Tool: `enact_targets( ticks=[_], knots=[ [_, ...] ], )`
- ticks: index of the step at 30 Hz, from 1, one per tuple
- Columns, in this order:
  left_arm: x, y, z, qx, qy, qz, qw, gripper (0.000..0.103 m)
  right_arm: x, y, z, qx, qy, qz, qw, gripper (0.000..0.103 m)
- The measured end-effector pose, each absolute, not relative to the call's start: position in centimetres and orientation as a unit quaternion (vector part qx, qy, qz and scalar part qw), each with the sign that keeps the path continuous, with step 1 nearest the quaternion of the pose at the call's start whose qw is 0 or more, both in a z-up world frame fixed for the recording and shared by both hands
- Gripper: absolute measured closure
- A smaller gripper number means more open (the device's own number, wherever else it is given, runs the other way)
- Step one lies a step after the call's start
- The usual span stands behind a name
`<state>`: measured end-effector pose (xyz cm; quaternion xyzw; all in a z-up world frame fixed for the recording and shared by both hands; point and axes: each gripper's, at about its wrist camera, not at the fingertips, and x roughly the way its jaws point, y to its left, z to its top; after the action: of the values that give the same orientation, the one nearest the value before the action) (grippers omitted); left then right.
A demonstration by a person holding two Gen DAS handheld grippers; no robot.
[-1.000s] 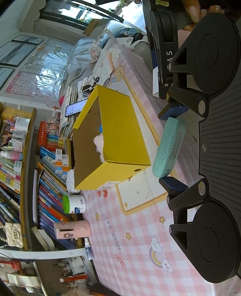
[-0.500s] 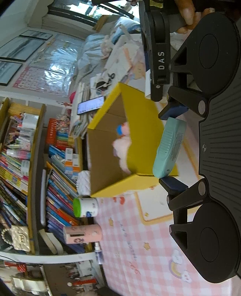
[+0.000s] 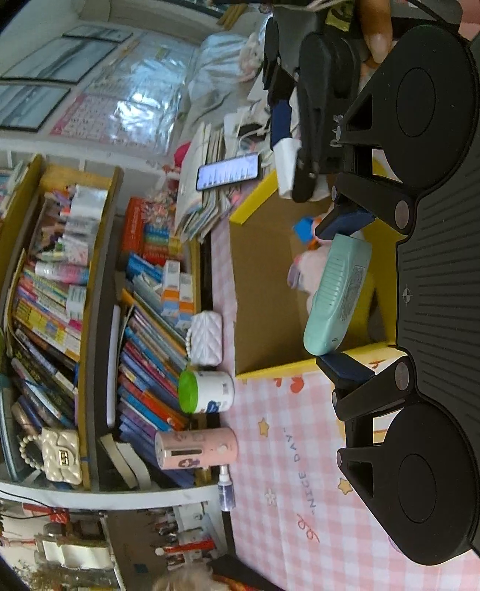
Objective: Organize objects
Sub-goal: 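Lower the tube into the box and open left gripper while right gripper releases the charger inside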
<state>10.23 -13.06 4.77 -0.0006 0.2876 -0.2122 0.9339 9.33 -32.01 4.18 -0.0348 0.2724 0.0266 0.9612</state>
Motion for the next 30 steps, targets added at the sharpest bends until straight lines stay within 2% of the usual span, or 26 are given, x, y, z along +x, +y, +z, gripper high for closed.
enact_targets(
  ticks=[12, 23, 30],
  knots=[
    [14.3, -16.7, 3.3, 0.001, 0.312, -0.187, 0.932, 0.036, 15.7, -32.1, -0.1, -0.093, 0.368, 0.123, 0.917, 0.04],
    [15.8, -18.5, 1.5, 0.004, 0.341, -0.181, 0.922, 0.036, 18.5, -34.0, -1.4, 0.0, 0.448, 0.195, 0.873, 0.04],
    [16.4, -18.9, 1.1, 0.009, 0.35, -0.176, 0.92, 0.036, 18.6, -34.3, -1.7, 0.016, 0.45, 0.211, 0.867, 0.038]
  ],
)
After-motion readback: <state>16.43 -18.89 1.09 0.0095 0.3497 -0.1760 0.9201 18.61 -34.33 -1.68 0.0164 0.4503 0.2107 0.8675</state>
